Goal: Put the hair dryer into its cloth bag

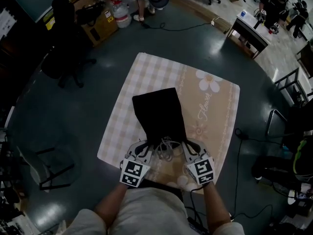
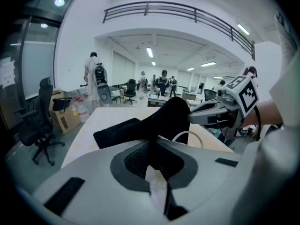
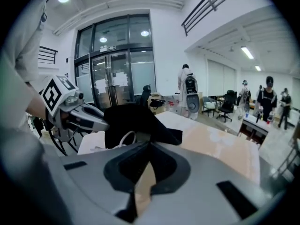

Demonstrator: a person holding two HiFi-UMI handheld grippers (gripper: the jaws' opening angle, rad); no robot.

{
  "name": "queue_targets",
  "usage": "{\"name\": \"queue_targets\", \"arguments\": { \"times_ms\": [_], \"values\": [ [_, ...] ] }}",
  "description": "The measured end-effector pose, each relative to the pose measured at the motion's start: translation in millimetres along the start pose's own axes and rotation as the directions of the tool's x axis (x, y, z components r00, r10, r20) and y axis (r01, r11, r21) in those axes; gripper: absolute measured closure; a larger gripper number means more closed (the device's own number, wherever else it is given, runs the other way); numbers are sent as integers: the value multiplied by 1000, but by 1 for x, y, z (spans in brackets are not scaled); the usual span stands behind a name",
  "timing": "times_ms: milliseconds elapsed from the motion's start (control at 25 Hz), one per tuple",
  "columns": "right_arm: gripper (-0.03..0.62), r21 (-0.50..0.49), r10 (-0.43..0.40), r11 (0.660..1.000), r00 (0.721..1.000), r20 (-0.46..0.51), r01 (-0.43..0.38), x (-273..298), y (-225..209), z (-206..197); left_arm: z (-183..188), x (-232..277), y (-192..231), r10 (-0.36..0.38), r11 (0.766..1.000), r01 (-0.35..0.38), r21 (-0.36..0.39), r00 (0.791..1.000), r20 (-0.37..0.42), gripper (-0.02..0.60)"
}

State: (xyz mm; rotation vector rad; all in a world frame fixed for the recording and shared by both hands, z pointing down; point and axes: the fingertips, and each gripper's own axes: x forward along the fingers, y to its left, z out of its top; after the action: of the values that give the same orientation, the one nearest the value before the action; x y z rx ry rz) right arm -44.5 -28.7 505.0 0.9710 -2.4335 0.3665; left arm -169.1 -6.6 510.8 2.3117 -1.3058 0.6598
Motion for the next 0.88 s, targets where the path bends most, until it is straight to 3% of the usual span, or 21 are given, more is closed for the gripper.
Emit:
{"name": "queue_targets", "arguments": {
  "times_ms": [280, 520, 760, 880],
  "values": [
    [574, 19, -18, 1000, 998, 66, 17, 8, 8, 52, 43, -16, 48, 0, 997, 6, -76, 996, 87, 561],
    [574, 54, -48, 998, 994, 103, 43, -16, -12, 84, 88, -20, 37, -29, 995, 42, -90, 990, 139, 561],
    [574, 191, -65, 981, 993, 102, 44, -23, -28, 104, 109, -20, 42, -95, 990, 107, -93, 988, 125, 561],
    [574, 213, -68, 976, 993, 96, 46, -26, -32, 110, 113, -22, 48, -102, 989, 112, -97, 989, 106, 561]
  ]
}}
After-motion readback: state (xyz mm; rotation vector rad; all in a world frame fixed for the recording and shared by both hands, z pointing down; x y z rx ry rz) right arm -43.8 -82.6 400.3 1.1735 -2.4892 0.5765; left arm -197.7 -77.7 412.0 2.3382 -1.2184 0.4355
